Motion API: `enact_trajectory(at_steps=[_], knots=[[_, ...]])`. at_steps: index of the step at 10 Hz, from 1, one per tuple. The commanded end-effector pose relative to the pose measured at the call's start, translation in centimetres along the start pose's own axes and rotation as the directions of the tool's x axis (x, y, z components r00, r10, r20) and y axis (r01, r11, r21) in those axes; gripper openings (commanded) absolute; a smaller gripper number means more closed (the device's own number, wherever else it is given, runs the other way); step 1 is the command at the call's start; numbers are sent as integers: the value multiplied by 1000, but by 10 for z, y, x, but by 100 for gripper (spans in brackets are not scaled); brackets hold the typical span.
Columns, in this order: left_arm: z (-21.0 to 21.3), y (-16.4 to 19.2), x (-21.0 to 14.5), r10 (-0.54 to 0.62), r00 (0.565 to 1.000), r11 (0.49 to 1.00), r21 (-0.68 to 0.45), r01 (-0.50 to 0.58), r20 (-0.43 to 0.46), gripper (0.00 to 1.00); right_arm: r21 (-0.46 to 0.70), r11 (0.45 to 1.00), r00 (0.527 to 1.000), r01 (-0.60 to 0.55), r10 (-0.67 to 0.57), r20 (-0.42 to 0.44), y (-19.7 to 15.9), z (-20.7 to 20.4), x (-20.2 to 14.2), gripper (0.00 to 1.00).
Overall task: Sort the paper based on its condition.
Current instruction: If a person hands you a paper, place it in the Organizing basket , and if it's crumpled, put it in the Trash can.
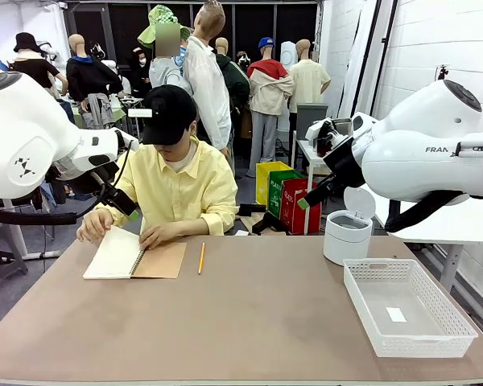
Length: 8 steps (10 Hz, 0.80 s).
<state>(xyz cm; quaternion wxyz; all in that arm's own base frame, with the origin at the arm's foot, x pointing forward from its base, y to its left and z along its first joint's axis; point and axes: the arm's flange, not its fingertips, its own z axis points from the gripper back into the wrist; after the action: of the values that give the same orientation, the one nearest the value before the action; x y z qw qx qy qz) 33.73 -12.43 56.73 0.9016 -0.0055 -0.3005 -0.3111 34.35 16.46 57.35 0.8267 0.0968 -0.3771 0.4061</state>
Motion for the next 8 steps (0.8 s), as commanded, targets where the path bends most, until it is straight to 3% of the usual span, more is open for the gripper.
enact_trajectory(at_steps=[1, 8], knots=[[0, 0, 0, -2, 1000, 1000, 2, 2, 1, 100, 3, 1000, 1000, 0, 0, -4, 0, 0, -1, 100], [0, 0, 0, -2, 1000, 1000, 2, 2, 1, 100, 3, 1000, 1000, 0, 0, -4, 0, 0, -1, 100]])
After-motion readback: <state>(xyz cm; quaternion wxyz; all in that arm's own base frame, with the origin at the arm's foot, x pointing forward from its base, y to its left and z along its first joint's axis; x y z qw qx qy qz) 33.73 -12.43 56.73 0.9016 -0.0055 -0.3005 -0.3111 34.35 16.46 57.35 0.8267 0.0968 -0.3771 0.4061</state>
